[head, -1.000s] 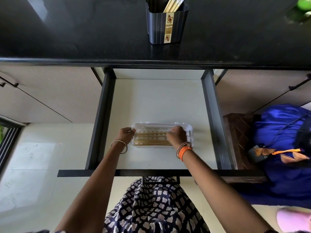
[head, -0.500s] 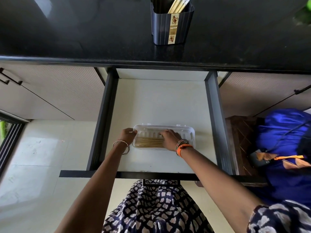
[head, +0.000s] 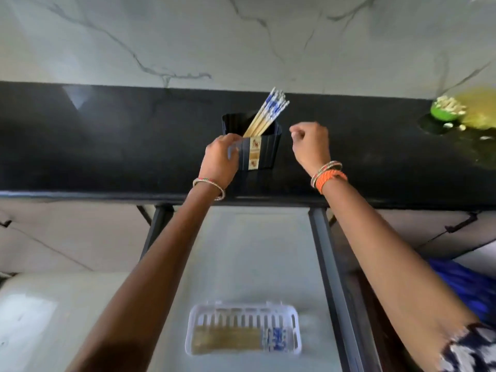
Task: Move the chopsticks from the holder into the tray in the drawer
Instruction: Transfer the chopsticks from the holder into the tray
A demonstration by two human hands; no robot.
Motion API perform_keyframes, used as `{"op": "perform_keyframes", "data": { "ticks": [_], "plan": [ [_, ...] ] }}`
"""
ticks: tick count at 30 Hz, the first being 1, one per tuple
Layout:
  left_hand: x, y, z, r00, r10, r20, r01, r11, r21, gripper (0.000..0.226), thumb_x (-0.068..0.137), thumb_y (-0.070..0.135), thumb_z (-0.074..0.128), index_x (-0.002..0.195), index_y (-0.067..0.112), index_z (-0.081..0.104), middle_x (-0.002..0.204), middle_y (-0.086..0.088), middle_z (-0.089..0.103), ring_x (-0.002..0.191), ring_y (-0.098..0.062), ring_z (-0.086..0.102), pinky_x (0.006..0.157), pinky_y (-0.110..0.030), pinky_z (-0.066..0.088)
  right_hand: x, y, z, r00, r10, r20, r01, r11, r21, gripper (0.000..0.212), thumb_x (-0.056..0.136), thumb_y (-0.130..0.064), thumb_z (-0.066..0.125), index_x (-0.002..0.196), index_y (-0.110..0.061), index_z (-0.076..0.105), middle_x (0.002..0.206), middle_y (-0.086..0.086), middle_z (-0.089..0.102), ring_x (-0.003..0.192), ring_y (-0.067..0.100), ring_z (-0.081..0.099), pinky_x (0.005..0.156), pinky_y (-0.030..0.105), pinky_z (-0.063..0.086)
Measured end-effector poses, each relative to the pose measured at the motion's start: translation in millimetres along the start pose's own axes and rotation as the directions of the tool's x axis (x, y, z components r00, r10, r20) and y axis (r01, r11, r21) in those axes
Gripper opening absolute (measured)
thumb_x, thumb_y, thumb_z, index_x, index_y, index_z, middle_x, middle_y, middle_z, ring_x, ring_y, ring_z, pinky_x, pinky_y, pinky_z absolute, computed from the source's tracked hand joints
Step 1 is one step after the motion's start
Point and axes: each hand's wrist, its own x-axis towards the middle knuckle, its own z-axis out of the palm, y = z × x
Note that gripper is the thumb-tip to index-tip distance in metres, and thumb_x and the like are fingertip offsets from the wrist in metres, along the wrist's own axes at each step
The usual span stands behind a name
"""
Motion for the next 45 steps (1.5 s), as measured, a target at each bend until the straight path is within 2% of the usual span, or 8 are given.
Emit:
{"op": "perform_keyframes", "data": {
  "ticks": [4,7,11,14,18,26,30,45],
  "plan": [
    [54,-4,12,0.991,0.130,0.006,-0.129,0.979,0.158,0.032,0.088,0.000,0.042,0.114,0.005,0.060,0.117,-0.016,0.060,0.109,-0.030,0.055,0.094,-0.036,0.047,84,11,18,0.998,0.049,-0.034,-0.051,0.998,-0.040,0.025,0.087,-0.008,0.055,0.074,0.012,0.062,0.085,0.028,0.069,0.088,0.038,0.065,0.073,0.038,0.050],
    [75,-16,23,0.987,0.149,0.063,-0.159,0.960,0.231,0.032,0.087,-0.004,0.041,0.108,0.003,0.063,0.111,-0.019,0.063,0.102,-0.033,0.059,0.089,-0.042,0.050,119,26,36,0.991,0.132,0.029,-0.131,0.991,-0.020,0.044,0.087,-0.015,0.062,0.049,-0.001,0.044,0.063,0.022,0.055,0.063,0.028,0.050,0.061,0.032,0.040],
    [78,-29,33,0.980,0.141,0.138,-0.172,0.952,0.252,0.027,0.086,-0.002,0.045,0.102,0.003,0.066,0.106,-0.016,0.065,0.095,-0.031,0.062,0.085,-0.044,0.052,135,31,55,0.981,0.166,0.099,-0.184,0.959,0.218,0.021,0.086,-0.009,0.065,0.082,0.011,0.070,0.084,0.028,0.071,0.076,0.029,0.070,0.077,0.038,0.058],
    [74,-34,37,0.983,0.149,0.111,-0.172,0.958,0.228,0.025,0.087,0.000,0.046,0.101,0.004,0.066,0.104,-0.014,0.066,0.092,-0.028,0.063,0.083,-0.041,0.054,140,27,61,0.968,0.223,0.117,-0.250,0.906,0.343,0.018,0.084,-0.001,0.065,0.098,0.008,0.069,0.092,0.022,0.071,0.070,0.022,0.069,0.063,0.027,0.060],
    [74,-34,38,0.987,0.141,0.083,-0.155,0.967,0.203,0.023,0.089,0.002,0.046,0.102,0.004,0.066,0.103,-0.013,0.067,0.090,-0.025,0.064,0.082,-0.036,0.055,148,25,62,0.938,0.293,0.184,-0.339,0.883,0.324,0.016,0.081,-0.004,0.069,0.095,0.005,0.069,0.087,0.016,0.069,0.056,0.009,0.060,0.051,0.014,0.054],
    [71,-32,40,0.992,0.118,0.042,-0.123,0.979,0.160,0.022,0.090,0.002,0.046,0.098,0.004,0.067,0.099,-0.014,0.067,0.088,-0.022,0.063,0.078,-0.024,0.050,157,20,46,0.904,0.279,0.325,-0.360,0.906,0.222,0.008,0.082,-0.006,0.069,0.078,-0.005,0.063,0.090,0.012,0.067,0.072,0.017,0.066,0.061,0.022,0.056],
    [71,-30,39,0.994,0.100,0.044,-0.106,0.982,0.155,0.021,0.089,0.000,0.047,0.096,0.003,0.067,0.099,-0.014,0.067,0.088,-0.022,0.063,0.077,-0.021,0.047,155,16,32,0.899,0.246,0.363,-0.335,0.920,0.206,0.017,0.082,0.001,0.067,0.099,0.004,0.067,0.103,0.017,0.068,0.085,0.021,0.067,0.064,0.024,0.058],
    [71,-22,32,0.999,0.013,0.042,-0.016,0.995,0.096,0.019,0.087,-0.001,0.051,0.097,0.005,0.068,0.102,-0.014,0.066,0.087,-0.017,0.058,0.077,-0.020,0.044,148,-5,-10,0.952,0.203,0.231,-0.237,0.963,0.130,0.016,0.081,0.006,0.066,0.096,0.008,0.070,0.100,0.021,0.070,0.083,0.023,0.068,0.079,0.031,0.059]
  ]
}}
